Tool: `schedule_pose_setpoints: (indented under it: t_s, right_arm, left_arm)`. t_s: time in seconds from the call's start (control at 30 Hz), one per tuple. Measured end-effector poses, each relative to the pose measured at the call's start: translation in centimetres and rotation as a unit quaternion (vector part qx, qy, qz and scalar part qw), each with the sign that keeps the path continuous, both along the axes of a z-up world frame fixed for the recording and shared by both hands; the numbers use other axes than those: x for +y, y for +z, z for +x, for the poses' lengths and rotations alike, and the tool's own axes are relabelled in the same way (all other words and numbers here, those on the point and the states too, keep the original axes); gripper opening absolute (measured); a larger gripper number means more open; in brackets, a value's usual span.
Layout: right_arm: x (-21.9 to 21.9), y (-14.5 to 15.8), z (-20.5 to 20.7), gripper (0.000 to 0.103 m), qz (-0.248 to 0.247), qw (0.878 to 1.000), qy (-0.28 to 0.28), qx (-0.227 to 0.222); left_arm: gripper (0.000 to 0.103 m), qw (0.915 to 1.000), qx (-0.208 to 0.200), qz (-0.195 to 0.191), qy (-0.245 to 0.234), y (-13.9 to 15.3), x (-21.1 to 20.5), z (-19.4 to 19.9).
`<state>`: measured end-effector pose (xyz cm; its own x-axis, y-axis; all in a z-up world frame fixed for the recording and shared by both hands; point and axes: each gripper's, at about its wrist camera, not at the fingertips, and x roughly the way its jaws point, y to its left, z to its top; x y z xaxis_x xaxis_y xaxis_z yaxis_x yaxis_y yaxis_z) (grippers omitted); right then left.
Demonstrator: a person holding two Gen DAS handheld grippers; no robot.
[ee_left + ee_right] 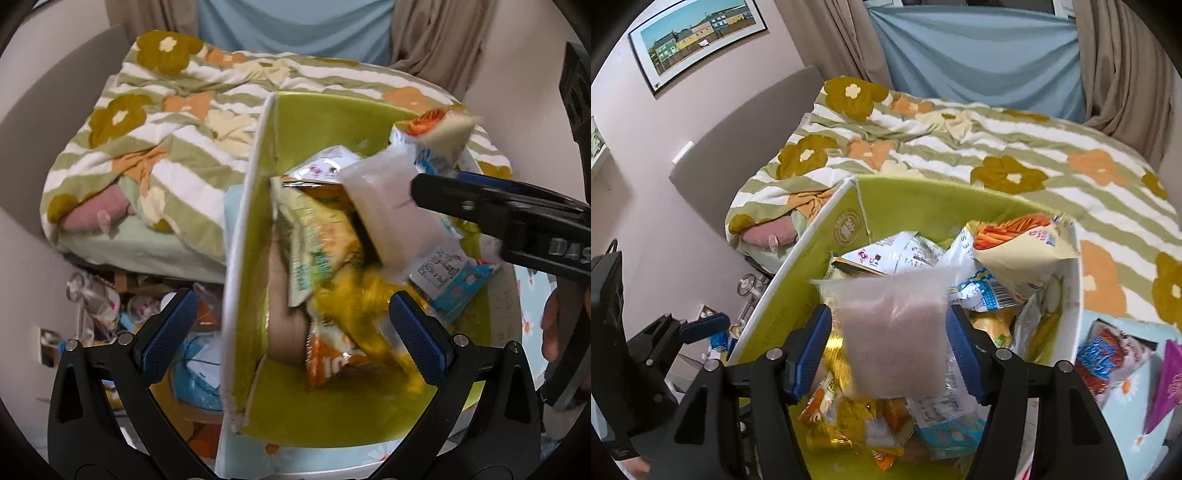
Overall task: Organize snacks
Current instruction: 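Carry both packs over the yellow box and release them inside, then move both grippers back from the box toward the remaining snacks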
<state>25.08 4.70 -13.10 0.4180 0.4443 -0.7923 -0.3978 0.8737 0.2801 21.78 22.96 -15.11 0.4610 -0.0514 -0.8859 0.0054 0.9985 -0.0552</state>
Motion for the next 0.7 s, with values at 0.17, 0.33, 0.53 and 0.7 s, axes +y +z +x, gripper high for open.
schedule_pose_setpoints:
  t_s: [0.17,0.33,0.53,0.7]
  right_arm:
    - [-1.1,0.6,-0.8,0.103,0.018,1.0,-0.014,-0.016]
    - [-2.0,1.3,-1.8,0.103,0.008,0.999,-0.017,-0.033]
    - [-3.2,3.4,-3.5,0.103,0.014,0.998,-0.023,-0.06]
    - [-5.3,5.3,-5.7,0.103,0.007,0.996,-0.053,-0.077]
  left_arm:
    - [0.103,1.0,-0.004,-0.005,0.006,0.1,-0.2,-0.5]
    - [0.103,0.9998,-0.019,-0.008,0.004,1.2,-0.9,-0.7]
    - [0.103,0.9988,-0.046,-0.01,-0.009,3.5,-1.8,-1.0]
    - [0.103,0.9971,-0.066,-0.017,-0.033,5.3,-3.6,-1.5]
